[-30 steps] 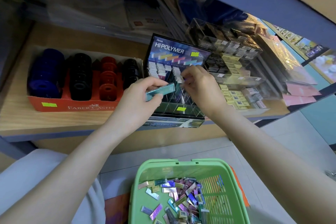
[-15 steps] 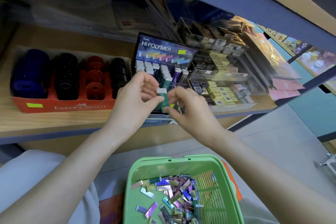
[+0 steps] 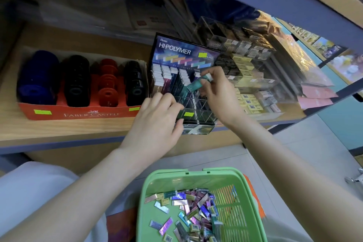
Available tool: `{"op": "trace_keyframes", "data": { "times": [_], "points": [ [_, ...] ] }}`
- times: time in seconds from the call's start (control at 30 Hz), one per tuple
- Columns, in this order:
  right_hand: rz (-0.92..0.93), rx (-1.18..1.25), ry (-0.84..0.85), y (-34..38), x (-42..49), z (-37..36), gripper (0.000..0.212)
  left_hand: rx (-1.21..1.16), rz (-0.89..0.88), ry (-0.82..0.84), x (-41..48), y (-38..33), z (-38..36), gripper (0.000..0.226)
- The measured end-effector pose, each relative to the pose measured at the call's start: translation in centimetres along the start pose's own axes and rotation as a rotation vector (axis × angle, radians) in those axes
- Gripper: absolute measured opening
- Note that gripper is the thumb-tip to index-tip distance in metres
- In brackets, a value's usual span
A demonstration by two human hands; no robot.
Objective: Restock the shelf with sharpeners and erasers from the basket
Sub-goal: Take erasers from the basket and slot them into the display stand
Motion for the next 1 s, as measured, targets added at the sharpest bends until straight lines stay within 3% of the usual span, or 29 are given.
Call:
{"op": "trace_keyframes", "data": {
  "times": [0.17,0.3,0.4,0.6,0.87,1.0],
  "points": [
    [0.231,-0.226,0.11,-0.1,0.9,0.0,0.011,-0.032,0.009,0.021,-0.2,-0.1,0.0,0.023],
    [0.224,-0.28,0.169,-0.2,1.0,-0.3,0.025,-0.033,0.013,0.028,-0.1,-0.1,0.1,0.023],
    [0.328,-0.34,0.125,-0.1,0.9,-0.8,0.017,-0.037,0.012,0.016,-0.1,0.0,0.1,0.023],
    [0.357,-0.395,0.082,-0.1,0.6,-1.4,0.011,-0.038,0.003,0.004,-0.1,0.1,-0.1,0.023],
    [0.332,-0.417,0.01,0.7,-4.1,0.3,0.039,-0.028,-0.056,0.001,-1.3,0.2,0.3,0.036],
    [0.405,-0.366,-0.107,-1.1,-9.4,2.1,0.022,-0.027,-0.188,-0.024,-3.8,-1.3,0.3,0.034]
  ]
}}
Point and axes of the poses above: each hand's wrist, its own x-axis towards the middle knuckle, its own z-axis out of the back of the hand, y = z × x, the point moved 2 cm from there along x, towards the middle knuckle, and after that the axes turned 4 degrees about z, right-handed, at the moved point
